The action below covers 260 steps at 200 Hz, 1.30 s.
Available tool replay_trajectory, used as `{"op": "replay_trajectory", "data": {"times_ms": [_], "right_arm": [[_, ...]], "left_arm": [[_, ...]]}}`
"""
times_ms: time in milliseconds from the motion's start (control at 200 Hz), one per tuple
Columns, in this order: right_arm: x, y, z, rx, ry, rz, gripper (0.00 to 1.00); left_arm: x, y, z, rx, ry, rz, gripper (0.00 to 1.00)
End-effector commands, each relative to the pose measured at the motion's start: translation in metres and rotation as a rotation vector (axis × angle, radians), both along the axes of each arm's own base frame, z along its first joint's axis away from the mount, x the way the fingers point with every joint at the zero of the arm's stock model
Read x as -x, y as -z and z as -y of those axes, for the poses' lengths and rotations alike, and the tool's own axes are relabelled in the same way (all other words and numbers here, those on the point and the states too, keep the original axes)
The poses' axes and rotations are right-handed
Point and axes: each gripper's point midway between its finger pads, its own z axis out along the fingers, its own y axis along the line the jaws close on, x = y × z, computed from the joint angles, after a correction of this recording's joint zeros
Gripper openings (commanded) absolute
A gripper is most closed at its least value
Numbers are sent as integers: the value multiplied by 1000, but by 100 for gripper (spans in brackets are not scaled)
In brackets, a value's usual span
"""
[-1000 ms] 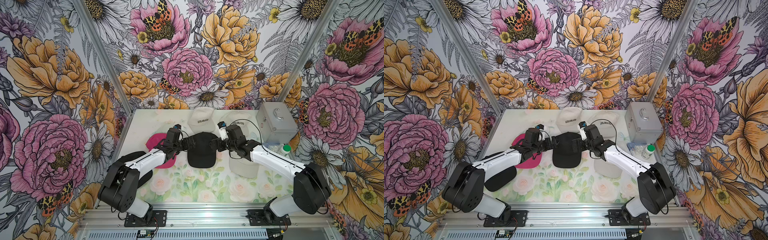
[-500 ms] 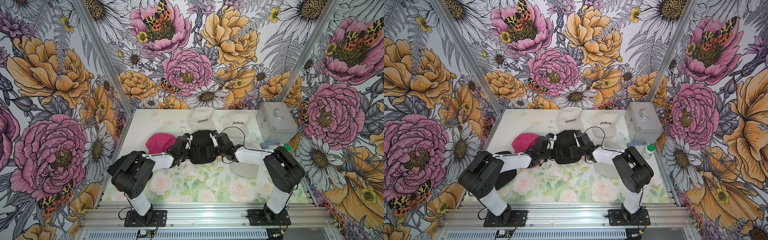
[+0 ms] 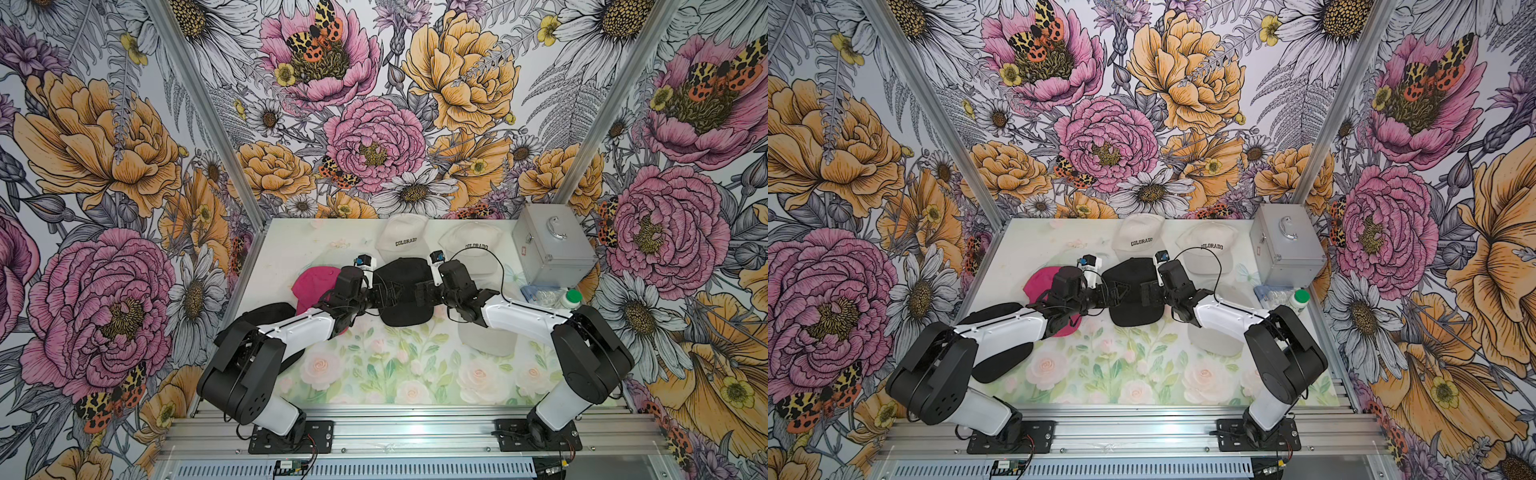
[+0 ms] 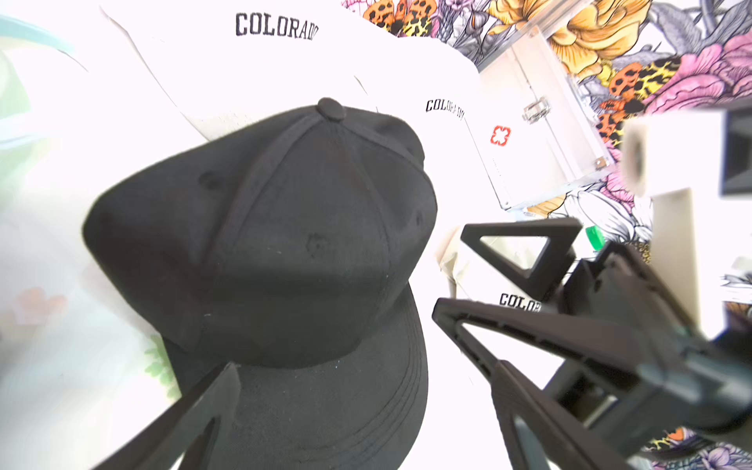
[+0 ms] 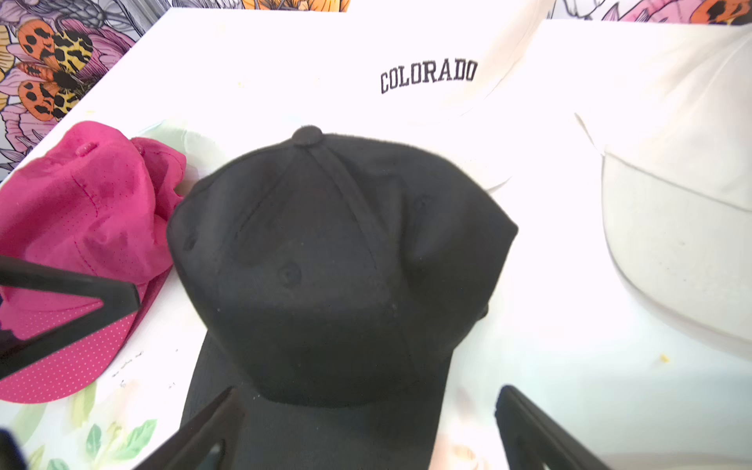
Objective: Stack the baseball caps by color
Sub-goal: Place the baseball cap on the baseball cap.
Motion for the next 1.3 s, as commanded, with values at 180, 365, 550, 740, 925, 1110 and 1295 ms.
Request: {"op": "replay_trajectory", "data": {"times_ms": [180,365,550,740,925,1110,1295], "right_arm": [[11,38,-9,-30,-29,-81,97],[12,61,-9,-61,-21,-143,91],[12,82,-12,-48,-6,-187,73],[29,87,-35,-139,28,-258,63],[37,75,-28,-191,168,-254,62],[31,51,-19,-232,225,-208,73],[25,21,0,-240,234,-156,82]], "left_arm": [[22,39,0,-71,49,-48,99],[30,59,-2,-77,83,-61,99],[30,74,0,-105,116,-68,99],[21,74,-2,-101,112,-64,99],[13,67,-5,-88,100,-50,99],[12,63,0,-58,109,-76,99],[11,45,-26,-49,10,-92,99]]}}
